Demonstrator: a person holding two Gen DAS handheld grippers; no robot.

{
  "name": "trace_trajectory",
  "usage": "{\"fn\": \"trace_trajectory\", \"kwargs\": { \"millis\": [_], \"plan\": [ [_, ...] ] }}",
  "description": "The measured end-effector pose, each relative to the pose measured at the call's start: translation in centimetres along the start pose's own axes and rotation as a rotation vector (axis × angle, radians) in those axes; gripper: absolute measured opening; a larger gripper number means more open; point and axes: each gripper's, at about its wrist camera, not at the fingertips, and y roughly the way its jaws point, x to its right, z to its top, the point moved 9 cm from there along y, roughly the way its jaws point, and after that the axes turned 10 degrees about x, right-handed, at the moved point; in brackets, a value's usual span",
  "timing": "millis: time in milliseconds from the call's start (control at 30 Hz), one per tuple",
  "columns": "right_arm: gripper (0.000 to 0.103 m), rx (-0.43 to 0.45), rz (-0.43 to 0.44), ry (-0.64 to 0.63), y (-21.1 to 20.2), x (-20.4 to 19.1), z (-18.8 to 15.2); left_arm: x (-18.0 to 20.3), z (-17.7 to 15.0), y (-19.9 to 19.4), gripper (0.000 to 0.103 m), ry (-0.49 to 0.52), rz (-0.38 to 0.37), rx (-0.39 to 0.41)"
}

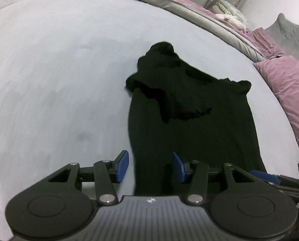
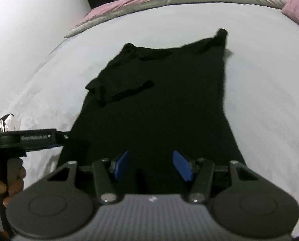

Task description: Fold clothes

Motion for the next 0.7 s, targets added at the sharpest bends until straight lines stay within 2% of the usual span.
{"fn": "trace_trajectory", "kwargs": {
  "millis": [133, 200, 367, 533, 667, 700],
  "plan": [
    [0.052, 0.02, 0.03, 0.003, 2.3, -0.5, 1.9, 0.1, 1.5, 1.0, 0.047, 0.019, -0.052, 0.087],
    [0.052, 0.037, 0.047, 0.016, 3.5, -0.7, 3.2, 0.0, 1.8, 1.6, 0.047, 0.018, -0.085, 0.105],
    [0.049, 0.065, 0.098, 0.083, 7.0, -1.4, 6.7, -0.1, 3.4, 2.3, 0.047, 0.081, -0.078, 0.155],
    [0.04, 0.06, 0.097, 0.103, 10.3, -2.0, 8.2, 0.2, 6.6, 3.1, 0.047, 0.153, -0.099, 0.209],
    [0.026, 0.024, 0.099, 0.111, 12.0, -2.3, 7.6, -0.2, 8.7, 4.3, 0.047, 0.138, -0.162, 0.222],
    [0.02, 0.018, 0.103, 0.113, 12.2, -2.3, 7.4, -0.3, 9.1, 4.5, 0.047, 0.149, -0.182, 0.229]
  ]
}}
